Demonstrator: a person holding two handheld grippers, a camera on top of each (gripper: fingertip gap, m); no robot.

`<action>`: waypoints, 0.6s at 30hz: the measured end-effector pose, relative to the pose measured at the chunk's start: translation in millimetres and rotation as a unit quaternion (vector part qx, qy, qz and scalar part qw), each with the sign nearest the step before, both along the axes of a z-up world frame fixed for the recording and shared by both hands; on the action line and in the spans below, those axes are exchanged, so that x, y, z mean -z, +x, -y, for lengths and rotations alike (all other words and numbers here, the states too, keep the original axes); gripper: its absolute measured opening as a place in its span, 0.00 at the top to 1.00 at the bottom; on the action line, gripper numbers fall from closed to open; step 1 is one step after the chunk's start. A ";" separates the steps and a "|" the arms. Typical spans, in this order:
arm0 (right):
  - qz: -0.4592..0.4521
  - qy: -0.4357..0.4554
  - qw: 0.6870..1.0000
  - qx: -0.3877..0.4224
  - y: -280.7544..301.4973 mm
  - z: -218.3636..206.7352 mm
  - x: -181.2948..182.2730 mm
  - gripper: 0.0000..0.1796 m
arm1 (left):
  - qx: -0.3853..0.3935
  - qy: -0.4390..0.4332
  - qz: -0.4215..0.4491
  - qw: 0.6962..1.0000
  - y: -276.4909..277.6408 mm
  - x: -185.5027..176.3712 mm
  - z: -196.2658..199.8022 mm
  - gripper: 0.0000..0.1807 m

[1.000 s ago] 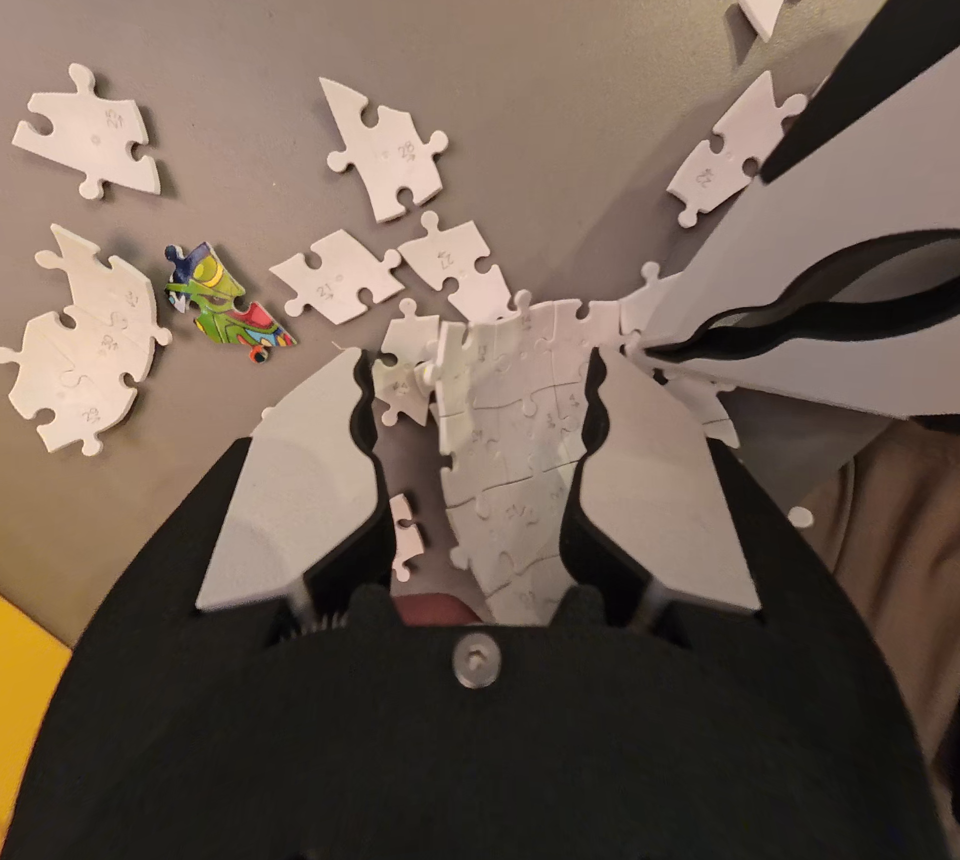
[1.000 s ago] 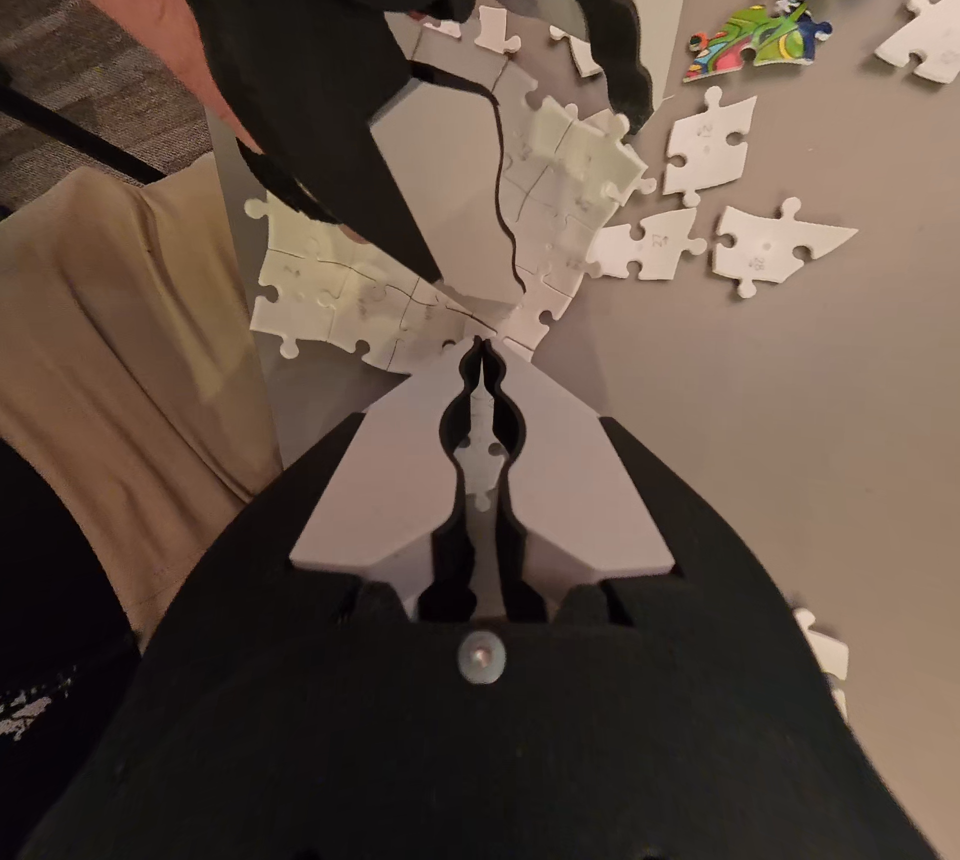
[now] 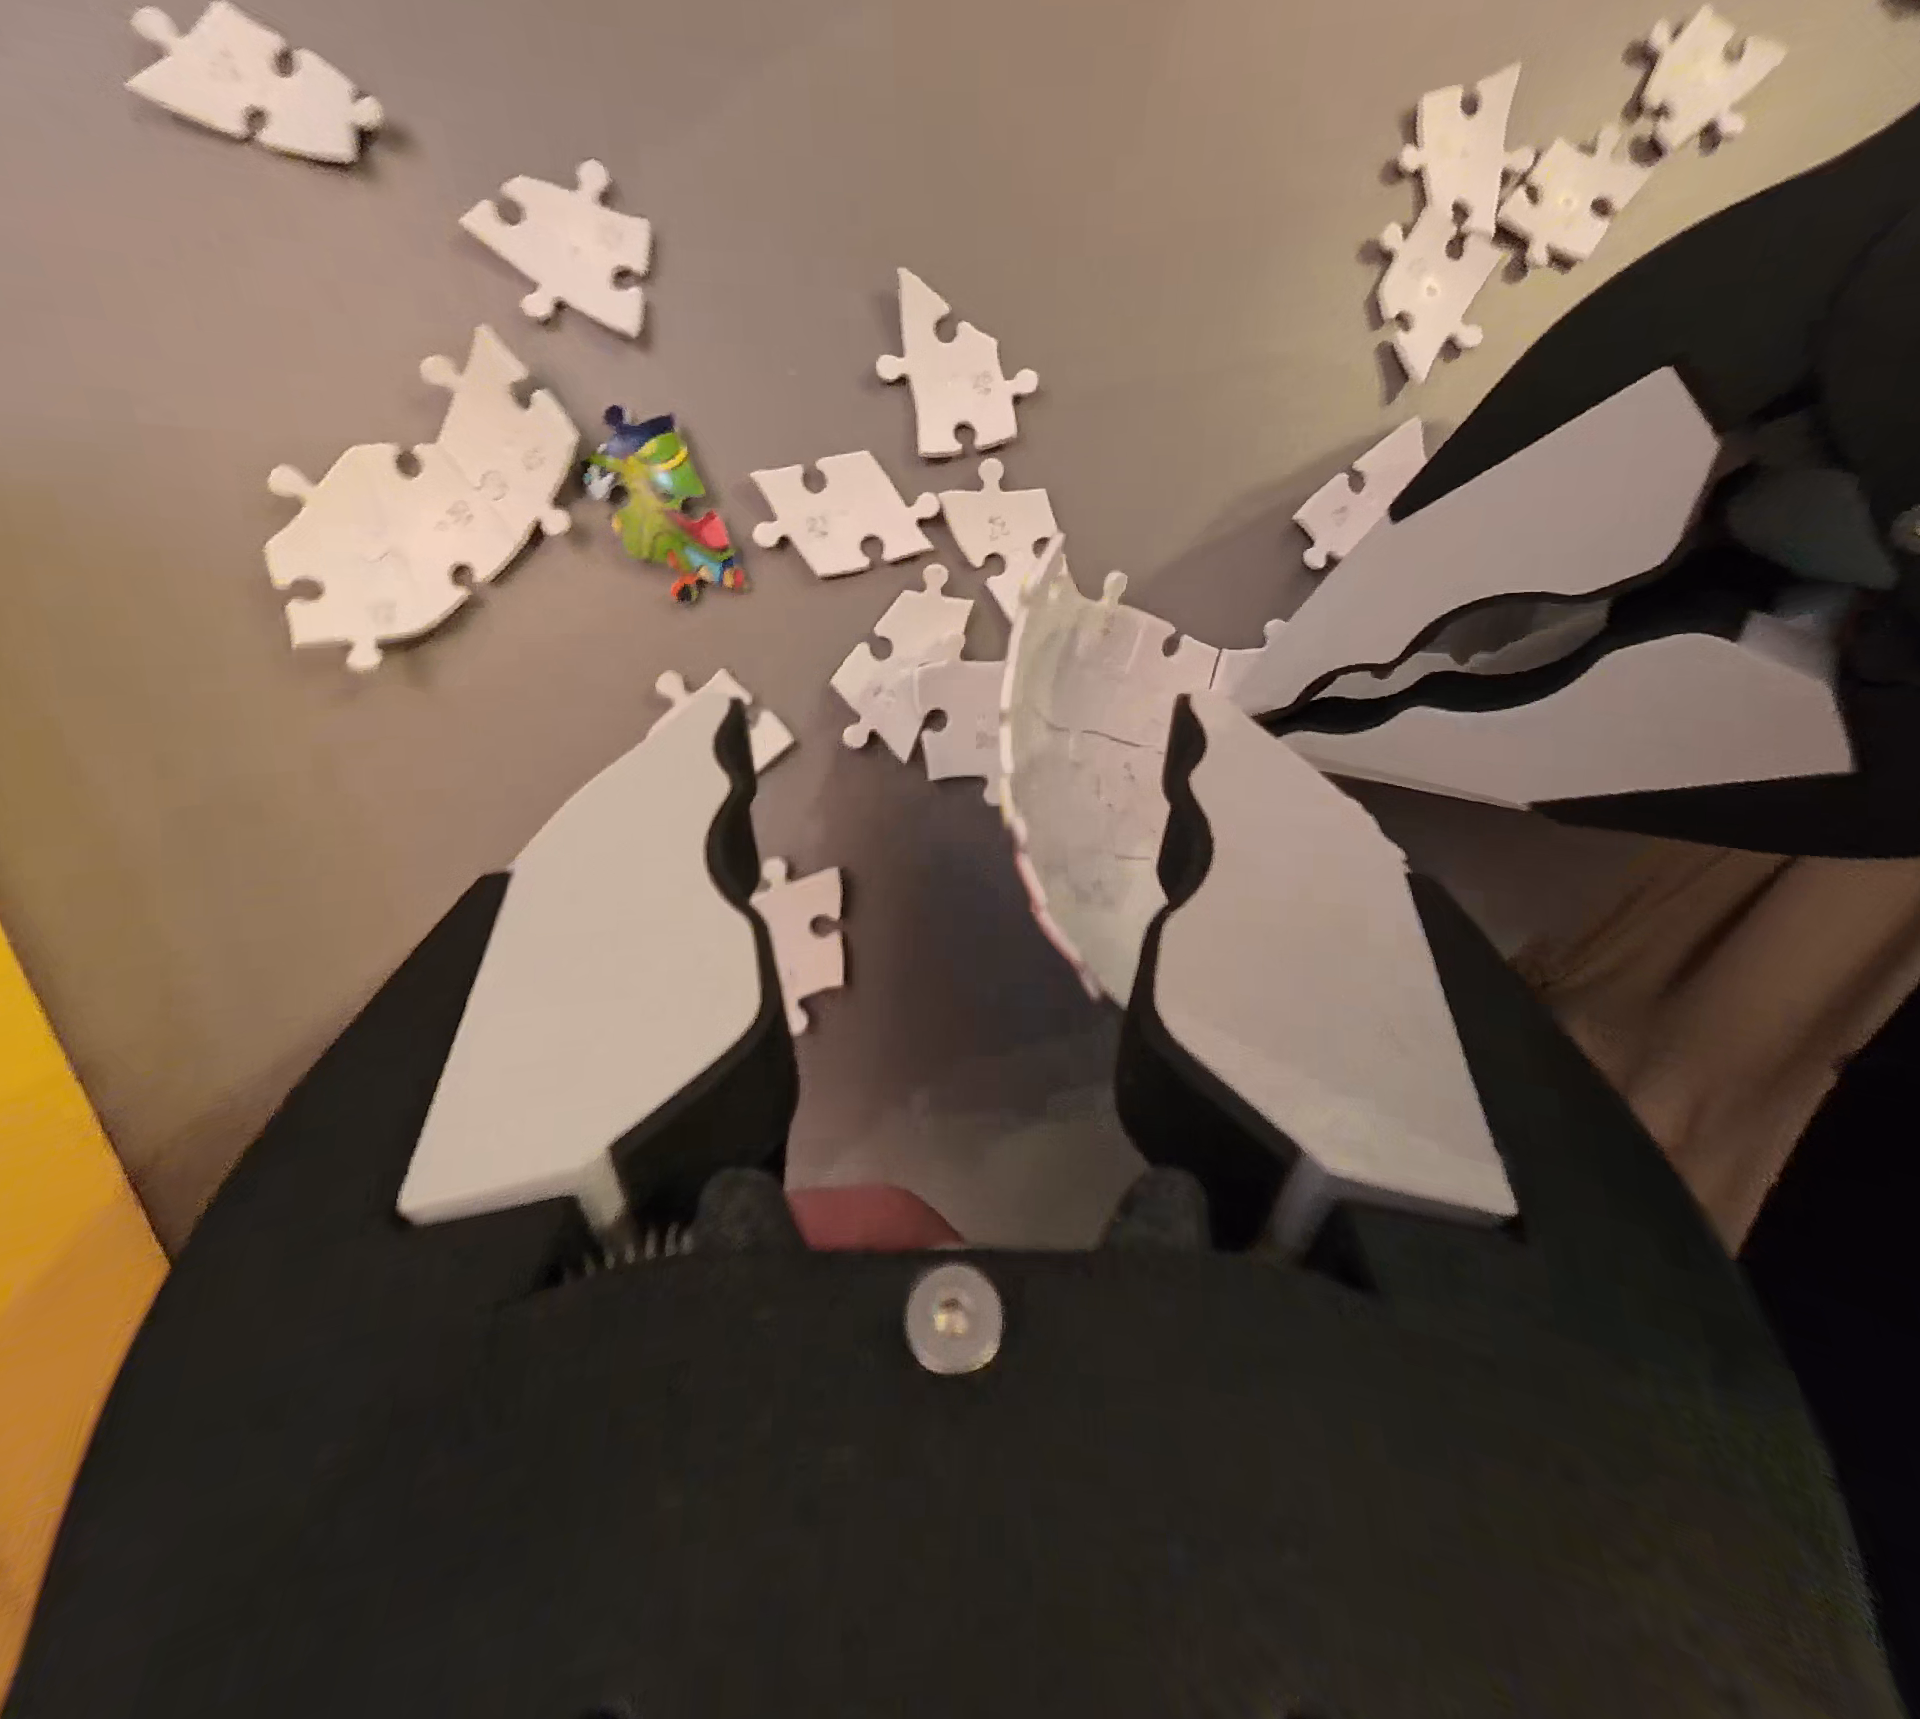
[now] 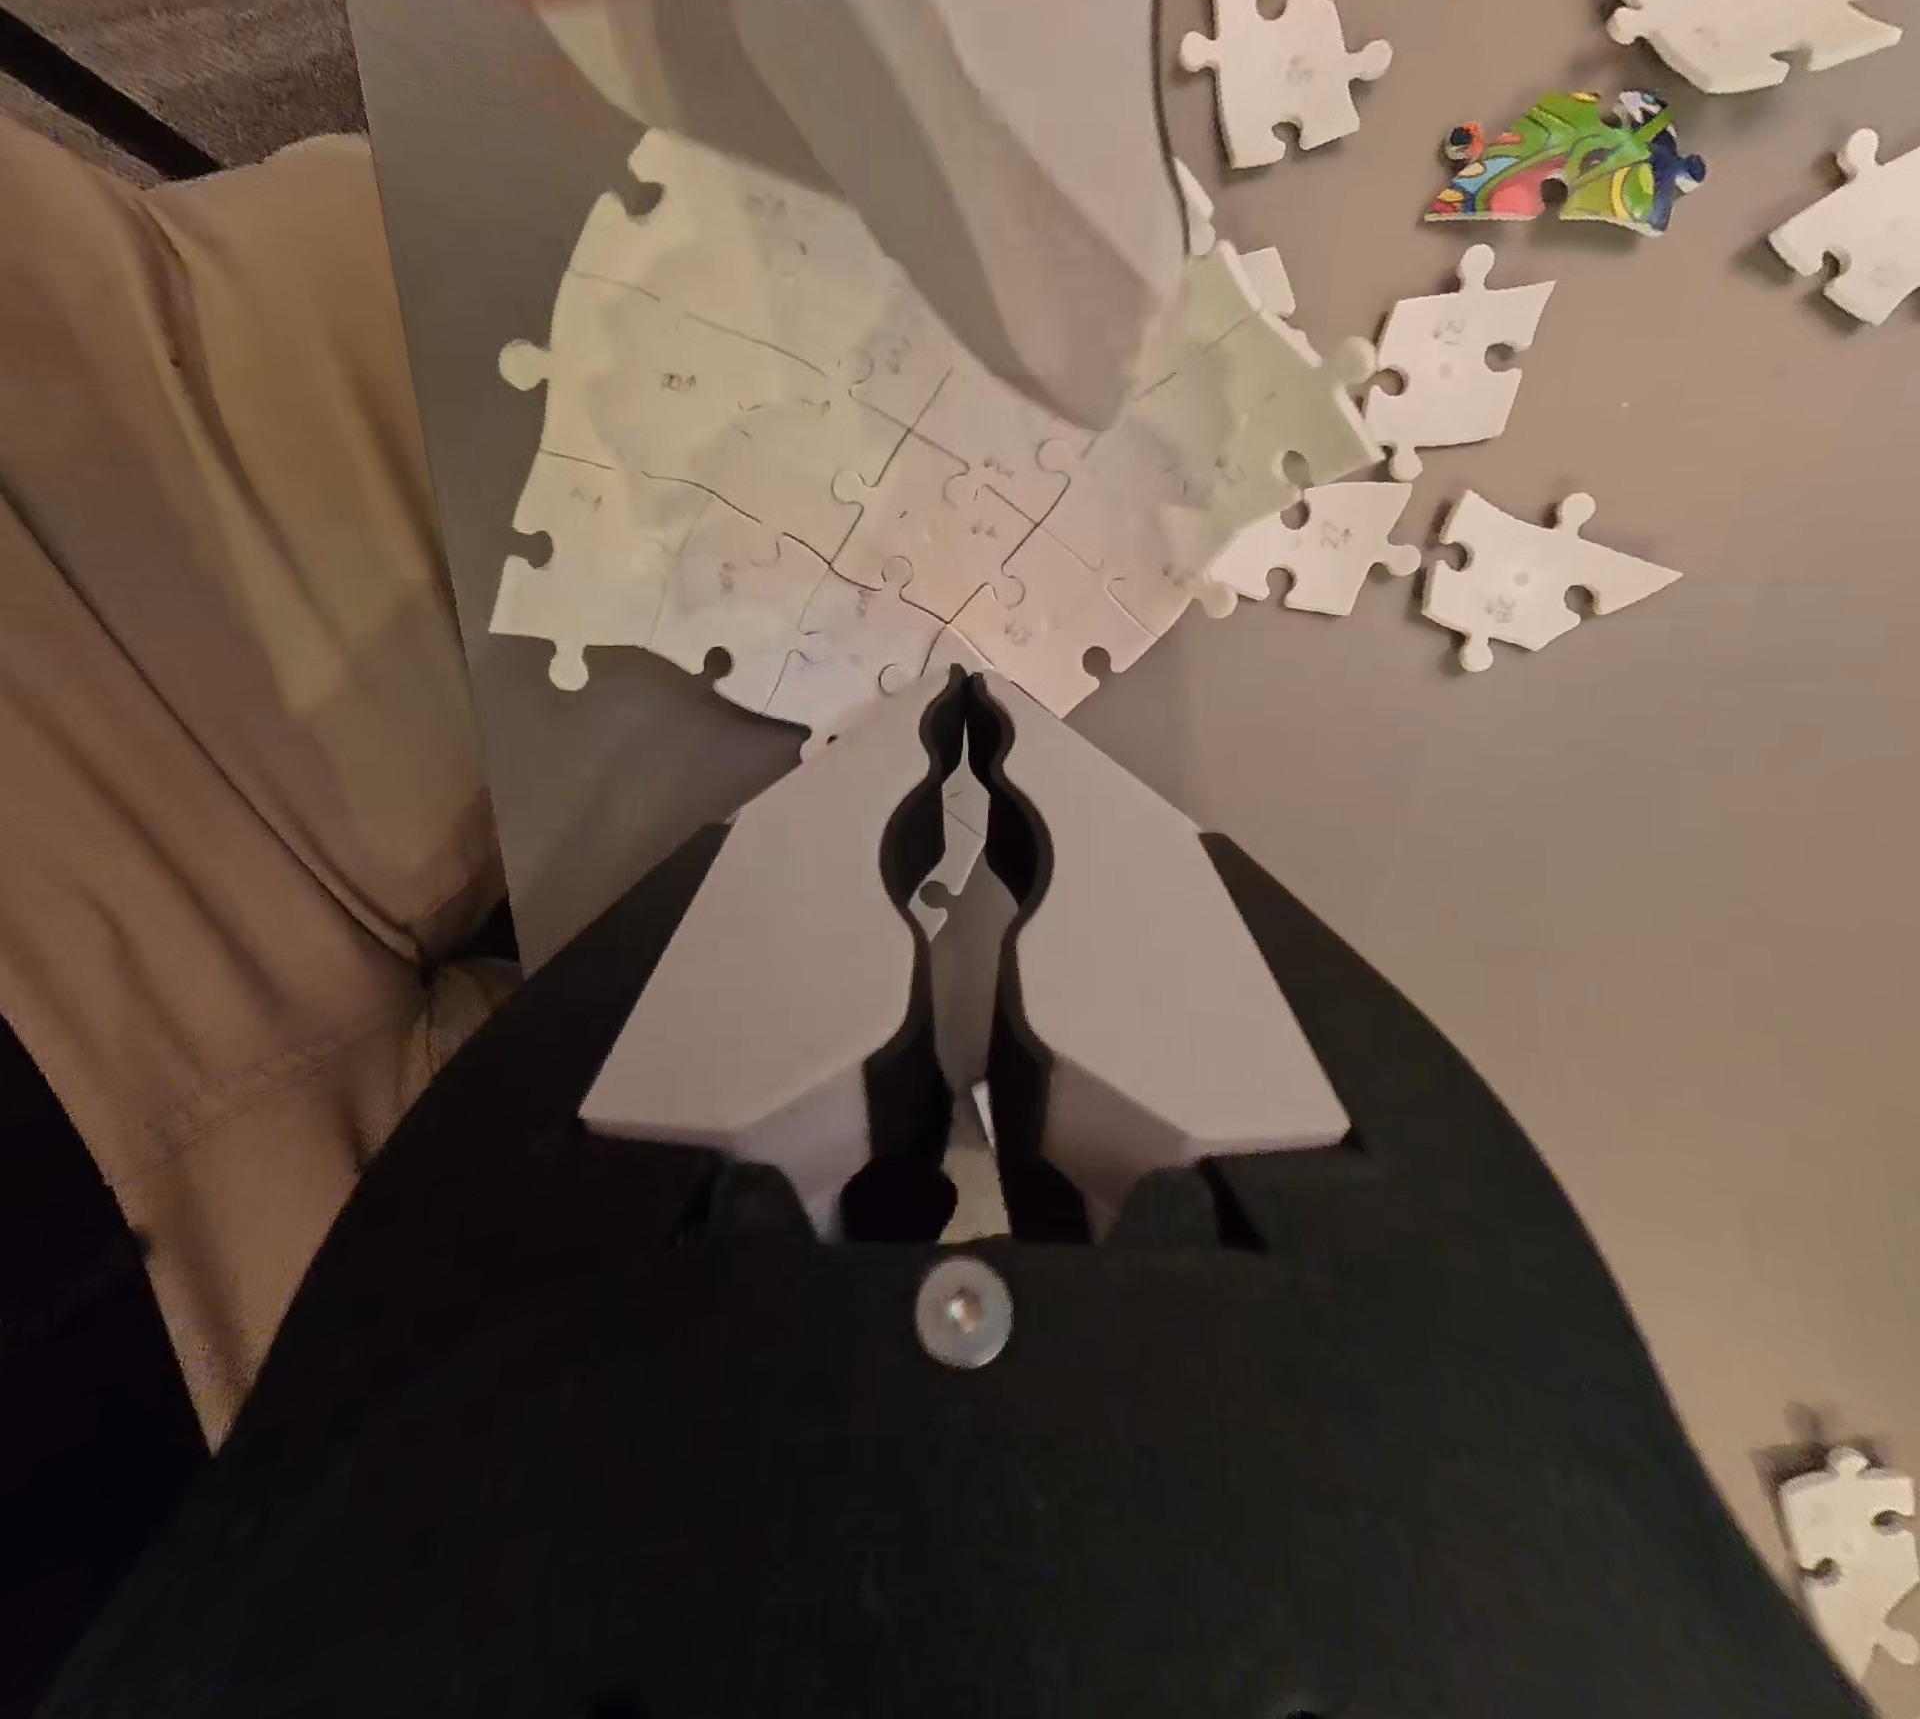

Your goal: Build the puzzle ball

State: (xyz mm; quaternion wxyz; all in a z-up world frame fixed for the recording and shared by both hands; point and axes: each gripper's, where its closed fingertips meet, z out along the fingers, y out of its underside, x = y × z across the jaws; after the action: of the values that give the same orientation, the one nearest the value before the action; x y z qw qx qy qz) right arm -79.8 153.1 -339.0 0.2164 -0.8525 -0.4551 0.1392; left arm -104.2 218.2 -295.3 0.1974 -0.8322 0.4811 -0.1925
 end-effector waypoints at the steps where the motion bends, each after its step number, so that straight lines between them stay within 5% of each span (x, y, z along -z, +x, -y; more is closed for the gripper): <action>1: 0.006 -0.001 1.000 -0.006 0.0 0.2 0.1 1.00 | -0.014 -0.004 0.016 1.000 -4.2 -3.8 0.0 0.58; 13: 0.085 -0.028 0.993 -0.078 -1.0 0.7 1.6 1.00 | -0.161 -0.085 0.206 0.961 -37.7 -16.3 -2.3 0.62; 18: 0.125 -0.044 0.986 -0.098 -0.5 1.1 2.0 1.00 | -0.188 -0.104 0.219 0.952 -46.3 -3.2 -3.9 0.63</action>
State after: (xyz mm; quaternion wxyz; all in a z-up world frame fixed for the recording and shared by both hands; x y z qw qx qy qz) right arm -80.3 152.0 -341.0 0.1060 -0.8231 -0.5532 0.0720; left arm -150.5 222.1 -292.2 0.2432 -0.8609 0.2378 -0.3784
